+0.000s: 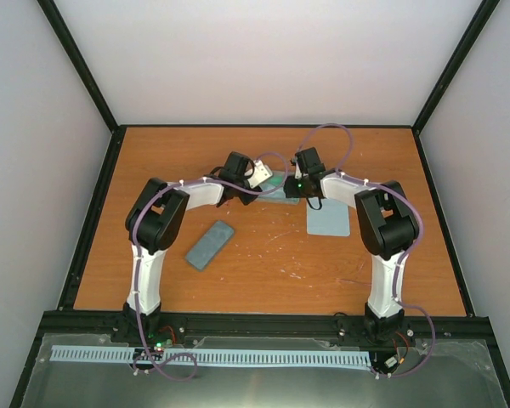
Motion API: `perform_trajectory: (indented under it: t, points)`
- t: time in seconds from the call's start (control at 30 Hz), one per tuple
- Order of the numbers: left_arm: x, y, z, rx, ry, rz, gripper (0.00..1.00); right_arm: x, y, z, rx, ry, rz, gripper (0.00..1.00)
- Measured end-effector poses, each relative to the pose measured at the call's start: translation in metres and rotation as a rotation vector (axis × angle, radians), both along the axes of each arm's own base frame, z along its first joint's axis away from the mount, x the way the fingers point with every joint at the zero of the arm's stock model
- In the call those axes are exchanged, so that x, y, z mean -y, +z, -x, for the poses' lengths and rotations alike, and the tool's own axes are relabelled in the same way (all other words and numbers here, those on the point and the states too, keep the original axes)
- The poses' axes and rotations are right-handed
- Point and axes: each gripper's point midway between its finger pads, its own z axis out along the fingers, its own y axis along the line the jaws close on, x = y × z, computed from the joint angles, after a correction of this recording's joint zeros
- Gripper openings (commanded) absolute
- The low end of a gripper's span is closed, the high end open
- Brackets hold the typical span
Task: Organize the sunglasses
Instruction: Place the glasses cleaning cloth in the sunglasses case, then move the sunglasses to the center of the board.
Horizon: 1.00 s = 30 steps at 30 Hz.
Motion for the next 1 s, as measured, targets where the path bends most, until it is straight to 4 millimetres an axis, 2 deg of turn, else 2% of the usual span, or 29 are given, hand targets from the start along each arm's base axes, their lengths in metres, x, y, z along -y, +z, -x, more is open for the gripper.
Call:
perform_trajectory:
  t: [0.23, 0.3, 0.47, 0.57, 0.63, 0.7, 0.77, 0.83, 0.9, 1.0]
  points:
    - [-0.008, 0.013, 0.014, -0.003, 0.015, 0.015, 0.54, 0.008, 0.024, 0.009, 0.039, -0.020, -0.007, 0.58]
    - [-0.010, 0.019, 0.018, 0.001, 0.021, 0.025, 0.58, 0.011, 0.033, 0.013, 0.055, -0.027, -0.009, 0.59]
    - [-0.015, 0.036, 0.028, 0.009, 0.038, 0.054, 0.59, 0.029, 0.068, 0.023, 0.120, -0.096, 0.003, 0.57]
    - [-0.020, 0.050, 0.037, 0.019, 0.051, 0.075, 0.59, 0.058, 0.092, 0.043, 0.132, -0.205, 0.015, 0.54]
    - [-0.022, 0.065, 0.042, 0.035, 0.057, 0.098, 0.59, 0.096, 0.109, 0.062, 0.125, -0.326, 0.003, 0.55]
    - [-0.024, 0.081, 0.046, 0.053, 0.062, 0.124, 0.59, 0.139, 0.118, 0.078, 0.110, -0.454, -0.017, 0.55]
    - [-0.025, 0.094, 0.051, 0.069, 0.065, 0.147, 0.59, 0.189, 0.118, 0.100, 0.071, -0.603, -0.015, 0.55]
    - [-0.026, 0.103, 0.055, 0.079, 0.065, 0.165, 0.59, 0.222, 0.111, 0.125, 0.014, -0.705, 0.005, 0.55]
    - [-0.027, 0.107, 0.058, 0.082, 0.064, 0.176, 0.59, 0.232, 0.101, 0.146, -0.063, -0.735, 0.028, 0.53]
    - [-0.028, 0.106, 0.063, 0.074, 0.057, 0.178, 0.59, 0.234, 0.083, 0.174, -0.188, -0.717, 0.086, 0.52]
